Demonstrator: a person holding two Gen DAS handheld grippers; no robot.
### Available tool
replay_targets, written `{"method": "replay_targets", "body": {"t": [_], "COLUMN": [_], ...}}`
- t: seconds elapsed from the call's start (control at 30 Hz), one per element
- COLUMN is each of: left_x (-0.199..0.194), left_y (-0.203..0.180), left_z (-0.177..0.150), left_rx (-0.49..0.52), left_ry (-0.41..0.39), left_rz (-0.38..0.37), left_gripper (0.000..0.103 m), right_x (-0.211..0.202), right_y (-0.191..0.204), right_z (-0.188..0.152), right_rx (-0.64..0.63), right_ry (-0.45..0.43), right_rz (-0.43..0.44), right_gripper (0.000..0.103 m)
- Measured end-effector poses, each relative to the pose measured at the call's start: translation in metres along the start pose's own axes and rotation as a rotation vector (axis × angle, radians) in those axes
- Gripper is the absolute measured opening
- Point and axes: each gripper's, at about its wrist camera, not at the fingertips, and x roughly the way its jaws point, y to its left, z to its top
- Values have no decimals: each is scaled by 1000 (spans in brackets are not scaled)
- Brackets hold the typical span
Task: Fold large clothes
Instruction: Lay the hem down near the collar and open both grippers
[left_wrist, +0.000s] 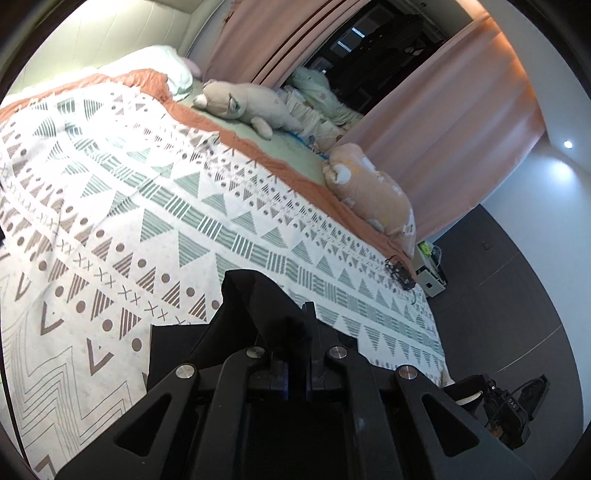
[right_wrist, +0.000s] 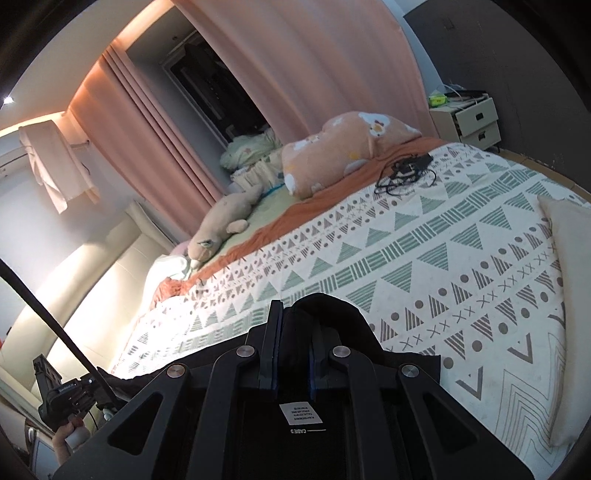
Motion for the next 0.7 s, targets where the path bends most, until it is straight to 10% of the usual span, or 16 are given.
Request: {"method": "replay_targets", "body": {"t": [0.4, 0.5, 0.57, 0.6, 0.63, 0.7], "left_x": [85, 95, 98, 96, 97, 98], "left_y": [39, 45, 46, 45, 43, 43], "left_z": [-9, -10, -8, -8, -9, -9], "left_rx": [-71, -86, -89, -82, -72, -64], "left_ry": [96, 99, 94, 79, 74, 83], "left_rz": [42, 63, 44, 43, 59, 63], "left_gripper": [9, 33, 103, 103, 103, 103], "right_x": [79, 94, 100, 103, 105, 102], "right_y": [-13, -14, -12, -11, -10, -2], "right_z": [-6, -3, 0, 2, 2, 3], "right_rx": [45, 71, 63, 55, 50, 21], "right_ry": [99, 119, 120, 119, 116, 90], "right_rz": [-65, -47, -53, -44, -39, -51], "right_gripper": [9, 12, 34, 51, 93, 103]}}
